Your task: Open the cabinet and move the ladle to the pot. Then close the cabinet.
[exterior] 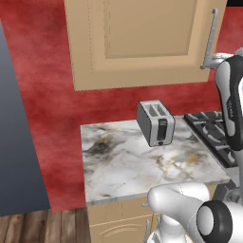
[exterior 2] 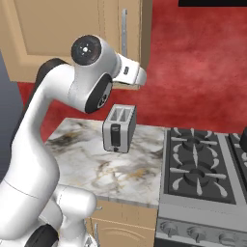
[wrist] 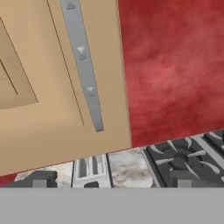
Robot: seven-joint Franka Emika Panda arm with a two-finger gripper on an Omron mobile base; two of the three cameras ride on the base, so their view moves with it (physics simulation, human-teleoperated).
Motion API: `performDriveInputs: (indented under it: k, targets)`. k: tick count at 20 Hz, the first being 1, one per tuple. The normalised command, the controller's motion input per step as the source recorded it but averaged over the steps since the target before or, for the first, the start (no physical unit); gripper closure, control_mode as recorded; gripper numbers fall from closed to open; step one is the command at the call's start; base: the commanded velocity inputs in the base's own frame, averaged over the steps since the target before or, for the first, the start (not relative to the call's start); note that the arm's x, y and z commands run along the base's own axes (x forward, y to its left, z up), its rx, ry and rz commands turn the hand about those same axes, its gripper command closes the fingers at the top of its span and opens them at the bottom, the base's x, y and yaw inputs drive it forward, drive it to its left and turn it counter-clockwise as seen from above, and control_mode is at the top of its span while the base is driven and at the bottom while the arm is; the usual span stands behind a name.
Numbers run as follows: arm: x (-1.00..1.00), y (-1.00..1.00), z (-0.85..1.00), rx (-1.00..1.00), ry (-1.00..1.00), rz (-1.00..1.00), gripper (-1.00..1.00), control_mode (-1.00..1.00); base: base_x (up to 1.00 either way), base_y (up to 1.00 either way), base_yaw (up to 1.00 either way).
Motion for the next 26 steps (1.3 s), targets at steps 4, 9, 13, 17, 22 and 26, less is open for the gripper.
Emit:
performDriveInputs:
  k: [4, 9, 13, 17, 22, 26]
  targets:
    - [0.08, 0.0, 0.3, 0.0, -0.11, 0.05, -1.0, -1.0, 0.0, 0.0, 0.0]
    - [0.01, 0.0, 0.26, 0.0, -0.04, 0.06, -1.0, -1.0, 0.0, 0.0, 0.0]
    - [0.0, 0.0, 0.24, 0.0, 0.0, 0.07, -1.0, -1.0, 0.0, 0.0, 0.0]
    - [0.04, 0.01, 0.16, 0.0, -0.02, 0.09, -1.0, -1.0, 0.0, 0.0, 0.0]
    - [0.23, 0.01, 0.01, 0.0, -0.01, 0.08, -1.0, -1.0, 0.0, 0.0, 0.0]
    - [0.26, 0.02, 0.0, 0.0, -0.01, 0.06, -1.0, -1.0, 0.0, 0.0, 0.0]
